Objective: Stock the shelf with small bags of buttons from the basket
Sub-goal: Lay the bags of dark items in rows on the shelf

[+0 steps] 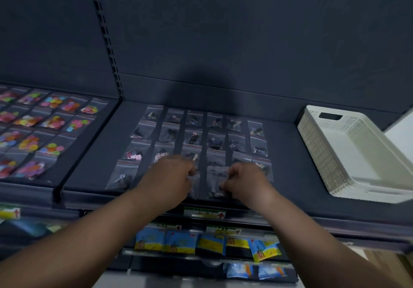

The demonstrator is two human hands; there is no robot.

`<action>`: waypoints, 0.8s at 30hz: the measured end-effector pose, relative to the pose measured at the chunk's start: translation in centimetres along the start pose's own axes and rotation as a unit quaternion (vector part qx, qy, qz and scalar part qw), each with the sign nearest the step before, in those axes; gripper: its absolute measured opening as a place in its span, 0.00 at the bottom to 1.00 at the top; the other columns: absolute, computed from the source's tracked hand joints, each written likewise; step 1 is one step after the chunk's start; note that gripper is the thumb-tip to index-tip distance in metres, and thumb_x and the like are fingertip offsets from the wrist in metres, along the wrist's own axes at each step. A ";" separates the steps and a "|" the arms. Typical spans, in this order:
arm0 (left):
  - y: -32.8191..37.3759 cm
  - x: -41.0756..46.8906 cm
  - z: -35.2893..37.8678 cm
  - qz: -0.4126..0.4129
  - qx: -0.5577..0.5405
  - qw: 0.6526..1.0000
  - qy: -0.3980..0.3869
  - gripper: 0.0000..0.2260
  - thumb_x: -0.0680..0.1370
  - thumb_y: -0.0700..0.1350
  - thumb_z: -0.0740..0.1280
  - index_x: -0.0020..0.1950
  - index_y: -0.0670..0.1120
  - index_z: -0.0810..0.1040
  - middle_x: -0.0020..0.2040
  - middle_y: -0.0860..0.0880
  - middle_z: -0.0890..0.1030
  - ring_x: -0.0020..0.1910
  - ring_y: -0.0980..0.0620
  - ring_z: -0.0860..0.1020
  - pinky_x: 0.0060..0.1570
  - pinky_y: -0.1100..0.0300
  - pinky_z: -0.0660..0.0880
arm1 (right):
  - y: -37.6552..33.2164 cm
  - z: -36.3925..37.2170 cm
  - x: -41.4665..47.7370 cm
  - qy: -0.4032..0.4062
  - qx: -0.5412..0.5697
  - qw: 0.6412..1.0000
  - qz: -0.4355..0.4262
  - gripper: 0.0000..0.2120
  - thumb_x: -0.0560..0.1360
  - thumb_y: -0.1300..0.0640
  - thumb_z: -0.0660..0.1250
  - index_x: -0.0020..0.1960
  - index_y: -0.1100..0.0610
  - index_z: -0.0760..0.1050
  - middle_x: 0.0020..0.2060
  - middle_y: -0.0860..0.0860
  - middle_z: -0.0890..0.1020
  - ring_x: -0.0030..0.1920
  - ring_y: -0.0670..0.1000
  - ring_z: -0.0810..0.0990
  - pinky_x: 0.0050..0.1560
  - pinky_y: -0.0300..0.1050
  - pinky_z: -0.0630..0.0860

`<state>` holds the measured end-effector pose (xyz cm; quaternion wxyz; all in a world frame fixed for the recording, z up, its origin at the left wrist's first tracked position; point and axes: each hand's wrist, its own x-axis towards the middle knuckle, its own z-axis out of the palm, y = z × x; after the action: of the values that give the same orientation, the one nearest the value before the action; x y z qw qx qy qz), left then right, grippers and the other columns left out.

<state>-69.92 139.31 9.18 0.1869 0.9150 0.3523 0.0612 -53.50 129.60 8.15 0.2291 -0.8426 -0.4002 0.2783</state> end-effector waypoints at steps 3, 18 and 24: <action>-0.3 0.1 0.3 0.020 0.017 1.000 -0.010 0.12 0.77 0.45 0.65 0.61 0.50 0.77 0.61 0.49 0.75 0.62 0.51 0.70 0.52 0.61 0.68 | -0.2 -0.3 -0.9 0.073 -0.142 0.986 -0.047 0.11 0.72 0.50 0.69 0.47 0.54 0.71 0.43 0.50 0.78 0.45 0.53 0.77 0.39 0.44 0.72; -0.6 0.3 0.8 0.063 0.035 0.996 -0.054 0.08 0.77 0.48 0.66 0.55 0.50 0.80 0.55 0.50 0.75 0.57 0.49 0.72 0.53 0.59 0.72 | 1.3 1.1 -1.7 0.022 -0.118 0.954 -0.275 0.08 0.75 0.57 0.67 0.53 0.55 0.81 0.48 0.50 0.78 0.53 0.50 0.73 0.51 0.38 0.69; -0.6 0.3 0.6 0.059 0.032 0.996 -0.057 0.09 0.77 0.49 0.66 0.56 0.50 0.79 0.55 0.50 0.75 0.57 0.49 0.72 0.53 0.61 0.71 | 1.3 0.9 -1.7 0.012 -0.117 0.953 -0.279 0.08 0.75 0.57 0.67 0.53 0.55 0.81 0.48 0.50 0.78 0.53 0.50 0.73 0.52 0.38 0.69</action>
<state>-69.90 139.71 8.38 0.1731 0.9416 0.2887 0.0087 -54.30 127.63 7.23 0.2026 -0.7214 -0.6463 0.1443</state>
